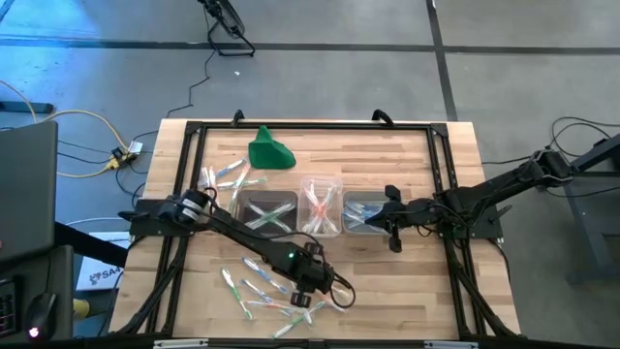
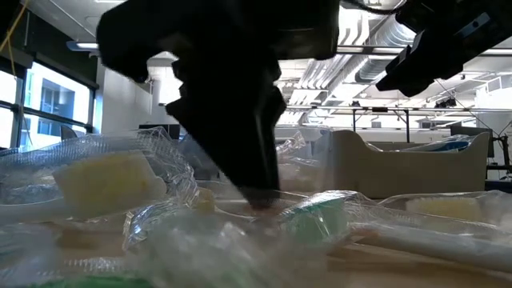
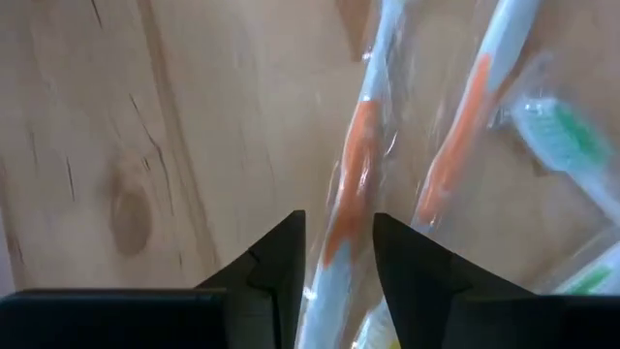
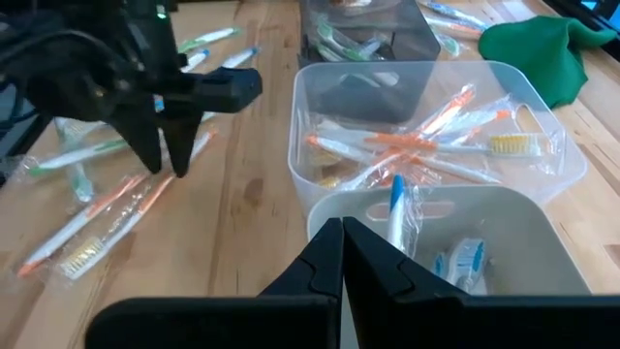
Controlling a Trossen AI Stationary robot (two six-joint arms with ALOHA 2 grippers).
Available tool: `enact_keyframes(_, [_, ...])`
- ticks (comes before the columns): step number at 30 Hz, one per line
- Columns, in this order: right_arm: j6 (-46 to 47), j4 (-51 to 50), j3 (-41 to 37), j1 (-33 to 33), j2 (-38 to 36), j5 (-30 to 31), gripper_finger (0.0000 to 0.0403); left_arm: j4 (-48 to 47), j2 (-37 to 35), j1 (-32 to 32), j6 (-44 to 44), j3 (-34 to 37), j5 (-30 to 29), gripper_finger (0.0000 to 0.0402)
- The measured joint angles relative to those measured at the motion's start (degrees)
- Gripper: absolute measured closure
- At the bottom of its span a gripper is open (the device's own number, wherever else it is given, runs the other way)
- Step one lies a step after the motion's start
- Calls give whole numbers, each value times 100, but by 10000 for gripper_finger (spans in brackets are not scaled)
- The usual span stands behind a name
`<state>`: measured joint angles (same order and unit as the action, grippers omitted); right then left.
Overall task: Pick & Place Toothbrushes
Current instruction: Put the orange toothbrush into the transparent bin
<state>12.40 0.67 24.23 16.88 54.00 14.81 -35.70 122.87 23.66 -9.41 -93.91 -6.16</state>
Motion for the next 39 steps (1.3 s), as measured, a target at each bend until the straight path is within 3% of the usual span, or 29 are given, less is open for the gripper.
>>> enact_keyframes(31, [2,-4,2,-2,2,0,401,188,267,-2,-134,-66,252,283])
enact_keyframes(39, [1,-7,2,0,2,0,401,223,271,-7,-136,-68,246,339])
